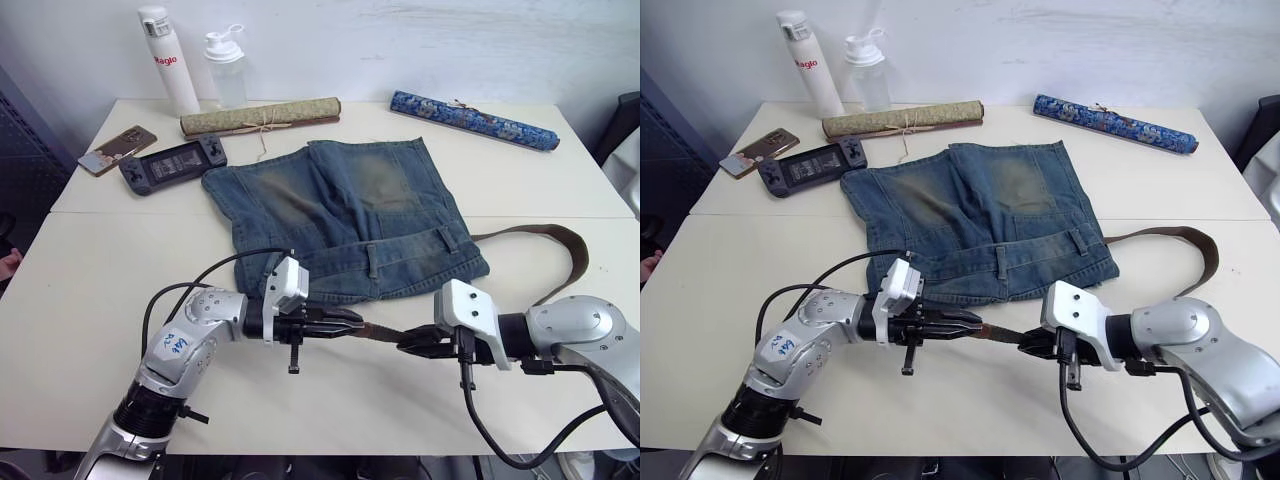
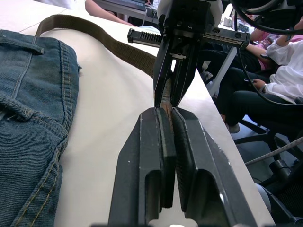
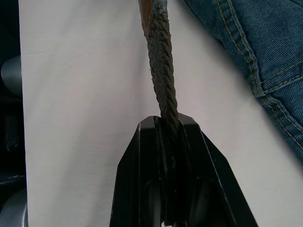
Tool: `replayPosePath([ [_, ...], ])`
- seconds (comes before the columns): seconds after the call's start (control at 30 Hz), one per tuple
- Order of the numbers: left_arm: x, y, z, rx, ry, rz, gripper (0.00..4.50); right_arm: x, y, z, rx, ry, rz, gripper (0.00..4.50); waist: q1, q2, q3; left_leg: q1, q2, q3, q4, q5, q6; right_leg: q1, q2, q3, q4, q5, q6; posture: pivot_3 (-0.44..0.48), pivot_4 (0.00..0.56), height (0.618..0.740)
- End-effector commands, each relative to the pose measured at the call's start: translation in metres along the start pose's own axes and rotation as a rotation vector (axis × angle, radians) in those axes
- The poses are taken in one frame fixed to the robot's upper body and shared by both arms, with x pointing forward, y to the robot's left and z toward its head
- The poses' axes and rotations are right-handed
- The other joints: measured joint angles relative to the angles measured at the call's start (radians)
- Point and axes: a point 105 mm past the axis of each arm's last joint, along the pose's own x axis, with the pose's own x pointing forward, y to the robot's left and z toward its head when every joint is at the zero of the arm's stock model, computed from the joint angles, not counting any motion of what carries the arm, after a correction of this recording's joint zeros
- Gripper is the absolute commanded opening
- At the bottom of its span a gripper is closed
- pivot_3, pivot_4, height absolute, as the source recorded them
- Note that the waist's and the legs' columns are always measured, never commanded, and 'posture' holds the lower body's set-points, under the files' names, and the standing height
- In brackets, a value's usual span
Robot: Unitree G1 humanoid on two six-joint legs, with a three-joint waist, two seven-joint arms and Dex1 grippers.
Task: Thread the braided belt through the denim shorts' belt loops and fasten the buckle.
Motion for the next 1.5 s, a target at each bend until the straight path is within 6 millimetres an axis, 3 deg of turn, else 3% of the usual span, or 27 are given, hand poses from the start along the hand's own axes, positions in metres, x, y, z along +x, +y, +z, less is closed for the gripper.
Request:
replayPosePath([
  [0.03, 0.002, -0.003, 0.005, 0.024, -0.003, -0.017, 0.09, -0.006, -0.003, 0.013, -0.033, -0.034, -0.031, 0.0, 0.0, 0.0, 0.0, 0.0, 0.0, 0.0, 0.0, 0.0, 0.0, 0.0, 0.0, 0.0, 0.0, 0.0, 0.0, 0.0, 0.15, 0.717],
  [0.1, 0.002, -0.001, 0.006, 0.015, -0.014, -0.007, 0.09, -0.006, -0.007, 0.013, -0.028, -0.039, -0.055, 0.0, 0.0, 0.0, 0.0, 0.0, 0.0, 0.0, 0.0, 0.0, 0.0, 0.0, 0.0, 0.0, 0.0, 0.0, 0.0, 0.0, 0.15, 0.717],
  [0.2, 0.002, 0.002, 0.008, -0.012, -0.044, 0.018, 0.0, -0.007, -0.007, 0.016, 0.009, -0.072, -0.06, 1.19, 0.001, 0.0, 0.0, 0.0, 0.0, 0.0, 0.0, 0.0, 0.0, 0.0, 0.0, 0.0, 0.0, 0.0, 0.0, 0.0, 0.15, 0.717],
  [0.37, 0.003, 0.009, 0.01, -0.076, -0.093, 0.08, 0.0, -0.019, -0.016, 0.024, 0.006, -0.126, -0.168, 3.63, 0.001, 0.0, 0.0, 0.0, 0.0, 0.0, 0.001, 0.0, 0.0, 0.0, 0.0, 0.0, 0.001, 0.0, 0.0, 0.0, 0.15, 0.717],
  [0.4, 0.003, 0.009, 0.01, -0.095, -0.101, 0.085, 0.0, -0.03, -0.02, 0.027, 0.039, -0.16, -0.205, 4.18, 0.001, 0.0, 0.0, 0.0, 0.0, -0.001, 0.001, 0.0, 0.0, 0.0, 0.0, 0.0, 0.001, 0.0, 0.0, 0.0, 0.15, 0.717],
  [0.43, 0.003, 0.009, 0.009, -0.116, -0.108, 0.09, 0.0, -0.043, -0.024, 0.031, 0.072, -0.202, -0.247, 4.43, 0.003, 0.0, 0.0, 0.0, 0.0, 0.0, 0.001, 0.0, 0.0, 0.0, 0.0, 0.0, 0.0, 0.0, 0.0, 0.0, 0.15, 0.717],
  [0.57, 0.006, 0.006, 0.01, -0.215, -0.153, 0.082, 0.0, -0.089, -0.022, 0.042, 0.196, -0.374, -0.339, 4.43, 0.004, 0.0, 0.0, 0.0, 0.0, -0.001, 0.001, 0.0, 0.001, 0.001, 0.0, -0.001, 0.0, 0.0, 0.0, 0.0, 0.15, 0.717],
  [0.7, 0.011, 0.001, 0.014, -0.335, -0.217, 0.05, 0.0, -0.114, 0.015, 0.06, 0.347, -0.634, -0.194, 4.43, 0.003, 0.0, 0.0, 0.0, 0.0, -0.002, 0.001, -0.001, 0.003, 0.003, 0.0, -0.001, 0.0, 0.0, 0.0, 0.0, 0.15, 0.717],
  [0.8, 0.013, 0.001, 0.019, -0.394, -0.259, 0.045, 0.0, -0.099, 0.047, 0.064, 0.489, -0.721, -0.05, 4.43, 0.004, 0.0, 0.0, 0.0, 0.0, -0.003, 0.0, -0.001, 0.003, 0.004, 0.0, -0.002, -0.001, 0.0, 0.0, 0.0, 0.15, 0.717],
  [0.9, 0.014, 0.002, 0.022, -0.414, -0.269, 0.047, 0.0, -0.073, 0.065, 0.059, 0.66, -0.75, 0.017, 4.43, -0.002, 0.0, 0.0, 0.001, 0.0, -0.002, 0.001, -0.004, 0.008, 0.004, 0.0, -0.001, 0.001, 0.0, 0.0, 0.0, 0.15, 0.717],
  [1.0, 0.014, 0.002, 0.022, -0.416, -0.263, 0.047, 0.0, -0.057, 0.068, 0.051, 0.748, -0.736, 0.006, 4.43, -0.001, 0.0, 0.0, 0.002, 0.0, -0.002, 0.001, -0.004, 0.008, 0.003, 0.0, 0.0, 0.001, 0.0, 0.0, 0.0, 0.15, 0.717],
  [1.13, 0.013, 0.003, 0.028, -0.42, -0.287, 0.042, 0.0, -0.004, 0.055, 0.006, 1.031, -0.701, -0.137, 4.43, 0.002, -0.003, -0.002, 0.001, 0.0, -0.001, 0.0, -0.001, 0.002, 0.002, 0.001, 0.001, 0.0, 0.0, 0.0, 0.0, 0.15, 0.717],
  [1.23, 0.014, 0.004, 0.029, -0.42, -0.295, 0.043, 0.0, 0.014, 0.056, 0.002, 1.095, -0.745, -0.147, 4.43, 0.001, -0.001, -0.001, 0.0, -0.001, -0.001, -0.001, -0.001, 0.001, 0.0, 0.0, 0.002, 0.0, 0.0, 0.0, 0.0, 0.15, 0.717],
  [1.33, 0.015, 0.003, 0.03, -0.419, -0.296, 0.039, 0.0, 0.017, 0.048, 0.002, 1.125, -0.828, -0.19, 4.43, 0.001, -0.002, -0.001, 0.0, 0.0, -0.001, -0.001, -0.001, 0.001, 0.0, 0.001, 0.002, 0.0, 0.0, 0.0, 0.0, 0.15, 0.717],
  [1.5, 0.016, 0.001, 0.029, -0.422, -0.294, 0.036, 0.0, -0.002, 0.022, 0.01, 1.138, -1.063, -0.301, 4.43, -0.001, -0.001, -0.001, 0.0, 0.0, -0.001, -0.001, -0.001, 0.001, 0.0, 0.001, 0.002, 0.001, 0.0, 0.0, 0.0, 0.15, 0.717],
])
